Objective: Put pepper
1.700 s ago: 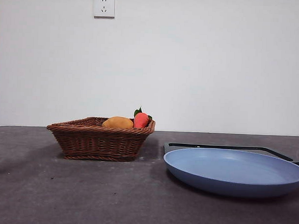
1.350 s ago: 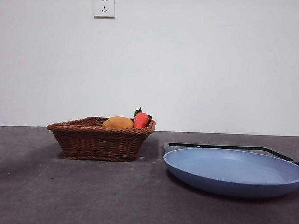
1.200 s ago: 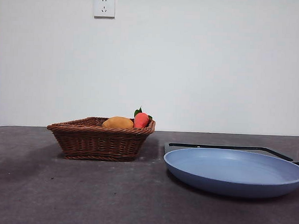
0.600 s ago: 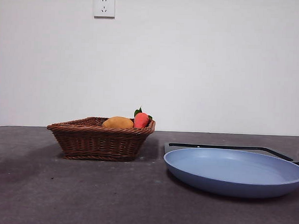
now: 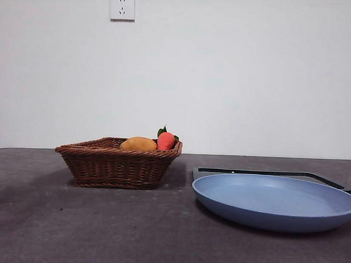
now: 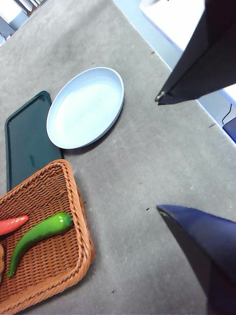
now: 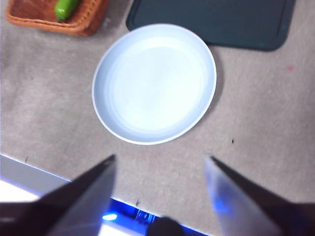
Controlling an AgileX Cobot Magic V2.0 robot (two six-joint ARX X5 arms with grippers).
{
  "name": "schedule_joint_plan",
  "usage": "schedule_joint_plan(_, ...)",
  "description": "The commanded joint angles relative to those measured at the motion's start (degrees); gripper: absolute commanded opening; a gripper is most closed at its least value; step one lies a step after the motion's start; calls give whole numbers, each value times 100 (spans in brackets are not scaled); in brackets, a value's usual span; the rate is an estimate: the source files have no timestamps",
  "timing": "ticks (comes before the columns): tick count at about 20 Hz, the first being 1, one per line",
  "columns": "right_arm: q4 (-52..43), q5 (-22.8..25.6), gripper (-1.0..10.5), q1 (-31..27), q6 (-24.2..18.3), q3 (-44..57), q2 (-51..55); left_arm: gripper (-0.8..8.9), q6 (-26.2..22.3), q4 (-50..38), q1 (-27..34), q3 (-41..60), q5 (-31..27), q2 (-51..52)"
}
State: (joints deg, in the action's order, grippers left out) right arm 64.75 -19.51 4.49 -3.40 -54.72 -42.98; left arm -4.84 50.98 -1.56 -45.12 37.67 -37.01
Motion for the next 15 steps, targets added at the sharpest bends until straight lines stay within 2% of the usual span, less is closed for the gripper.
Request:
schedule_joint_plan(1, -101, -9, 363, 9, 90, -90, -278, 363, 37, -118, 0, -107, 4, -13)
schedule_joint_plan(5, -632, -9, 363, 9, 297, -90, -1038, 363, 42, -144, 0, -107, 7, -13)
schedule_joint_plan(15, -1810, 2, 359, 9, 289, -90, -3488, 363, 42, -164, -2, -107, 13, -13)
